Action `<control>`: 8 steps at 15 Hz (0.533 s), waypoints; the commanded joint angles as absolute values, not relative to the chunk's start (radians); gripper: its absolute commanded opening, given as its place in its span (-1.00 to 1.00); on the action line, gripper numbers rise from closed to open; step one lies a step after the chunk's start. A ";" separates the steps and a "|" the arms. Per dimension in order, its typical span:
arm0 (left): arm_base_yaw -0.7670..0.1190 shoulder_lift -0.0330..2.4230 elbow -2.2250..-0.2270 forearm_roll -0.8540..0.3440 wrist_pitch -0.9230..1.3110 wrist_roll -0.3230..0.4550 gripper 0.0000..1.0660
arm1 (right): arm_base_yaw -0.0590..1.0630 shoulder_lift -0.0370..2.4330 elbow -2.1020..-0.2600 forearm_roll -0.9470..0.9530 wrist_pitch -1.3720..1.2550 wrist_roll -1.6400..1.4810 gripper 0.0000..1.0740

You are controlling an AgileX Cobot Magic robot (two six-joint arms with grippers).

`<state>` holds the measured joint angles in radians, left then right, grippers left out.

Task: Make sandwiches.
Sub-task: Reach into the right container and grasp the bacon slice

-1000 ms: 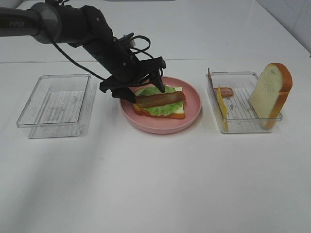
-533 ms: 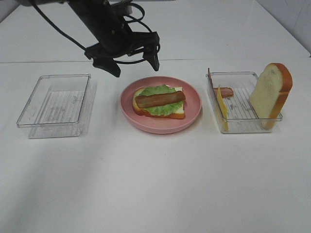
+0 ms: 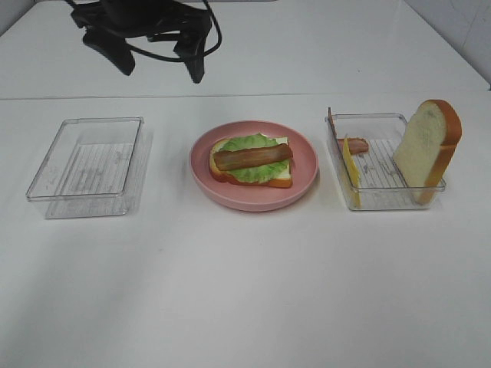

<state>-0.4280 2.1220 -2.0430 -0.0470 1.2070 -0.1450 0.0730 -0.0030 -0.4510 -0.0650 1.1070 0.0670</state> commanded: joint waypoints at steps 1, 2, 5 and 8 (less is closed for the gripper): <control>-0.428 2.008 -1.854 0.035 1.318 -0.140 0.75 | 0.068 -0.034 -0.450 -0.060 1.098 0.059 0.83; -0.422 1.950 -1.768 0.074 1.316 -0.140 0.75 | 0.068 -0.034 -0.450 -0.060 1.098 0.059 0.83; -0.337 1.785 -1.508 0.061 1.239 -0.141 0.75 | 0.068 -0.034 -0.450 -0.060 1.098 0.059 0.83; -0.205 1.568 -1.256 0.054 1.169 -0.143 0.75 | 0.068 -0.034 -0.450 -0.060 1.098 0.059 0.83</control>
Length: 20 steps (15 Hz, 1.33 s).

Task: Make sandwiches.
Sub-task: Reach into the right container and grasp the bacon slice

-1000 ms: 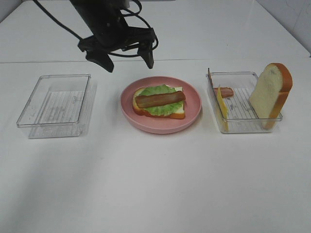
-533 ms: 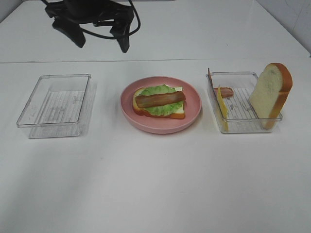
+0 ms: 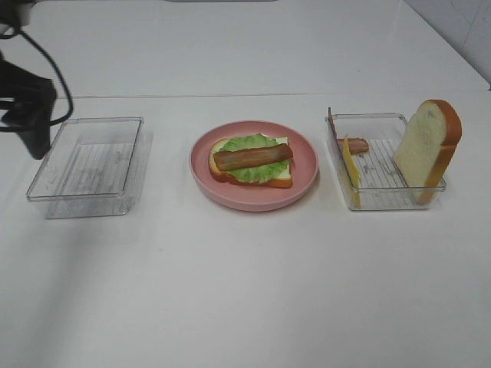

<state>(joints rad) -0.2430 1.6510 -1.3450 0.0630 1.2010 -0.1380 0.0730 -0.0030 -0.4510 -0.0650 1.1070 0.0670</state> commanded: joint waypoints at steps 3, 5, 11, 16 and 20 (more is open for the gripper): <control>-0.148 1.387 -1.093 0.038 1.114 -0.146 0.75 | 0.068 -0.034 -0.450 -0.060 1.098 0.059 0.83; -0.137 1.196 -0.941 0.042 1.101 -0.145 0.75 | 0.068 -0.034 -0.450 -0.060 1.098 0.059 0.83; -0.137 0.595 -0.614 0.038 1.107 -0.146 0.75 | 0.068 -0.034 -0.450 -0.060 1.098 0.059 0.83; -0.137 0.278 -0.557 0.064 1.164 -0.090 0.74 | 0.068 -0.034 -0.450 -0.060 1.098 0.059 0.83; -0.137 0.190 -0.517 -0.012 1.076 -0.011 0.73 | 0.068 -0.034 -0.450 -0.060 1.098 0.059 0.83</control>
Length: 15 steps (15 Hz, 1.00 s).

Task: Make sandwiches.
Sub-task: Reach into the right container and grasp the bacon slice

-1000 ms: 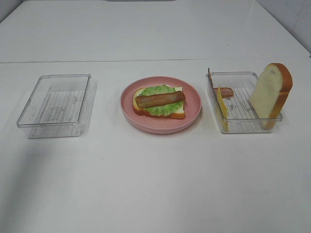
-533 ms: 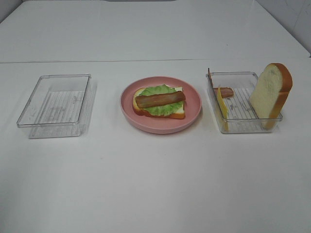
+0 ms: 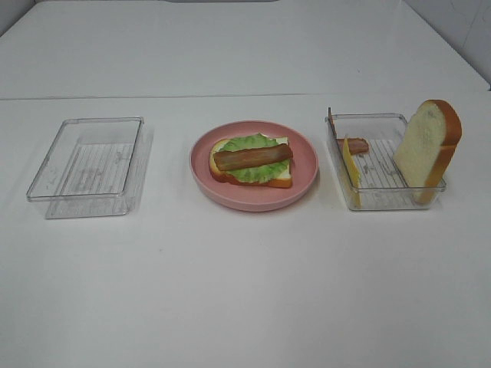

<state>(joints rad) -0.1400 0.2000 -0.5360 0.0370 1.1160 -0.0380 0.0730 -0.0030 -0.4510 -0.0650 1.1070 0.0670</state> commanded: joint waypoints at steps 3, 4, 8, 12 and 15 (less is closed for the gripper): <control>-0.137 0.191 -0.517 -0.022 1.076 0.000 0.73 | 0.068 -0.034 -0.450 -0.060 1.098 0.059 0.83; -0.137 0.191 -0.517 -0.022 1.075 0.000 0.73 | 0.068 -0.034 -0.450 -0.060 1.098 0.059 0.83; -0.137 0.189 -0.517 -0.022 1.075 0.000 0.72 | 0.068 -0.034 -0.450 -0.060 1.098 0.059 0.83; -0.125 0.164 -0.517 -0.018 1.075 0.000 0.72 | 0.068 -0.034 -0.450 -0.060 1.098 0.059 0.83; -0.084 0.050 -0.517 -0.018 1.075 0.000 0.72 | 0.068 -0.034 -0.450 -0.060 1.098 0.059 0.83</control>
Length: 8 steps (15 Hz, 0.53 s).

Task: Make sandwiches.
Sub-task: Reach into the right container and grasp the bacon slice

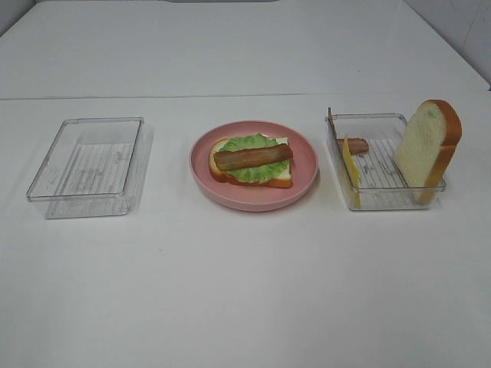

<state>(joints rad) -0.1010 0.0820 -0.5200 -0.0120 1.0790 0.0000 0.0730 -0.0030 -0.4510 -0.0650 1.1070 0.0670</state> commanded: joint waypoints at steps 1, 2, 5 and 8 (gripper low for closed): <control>-0.053 0.019 -0.517 -0.018 1.075 0.000 0.72 | 0.068 -0.034 -0.450 -0.060 1.098 0.059 0.83; -0.014 -0.026 -0.517 -0.018 1.075 0.000 0.72 | 0.068 -0.034 -0.450 -0.060 1.098 0.059 0.83; -0.013 -0.025 -0.517 -0.018 1.075 -0.005 0.72 | 0.068 -0.033 -0.450 -0.059 1.098 0.059 0.83; -0.013 -0.025 -0.517 -0.018 1.075 -0.005 0.72 | 0.068 -0.033 -0.450 -0.059 1.098 0.059 0.83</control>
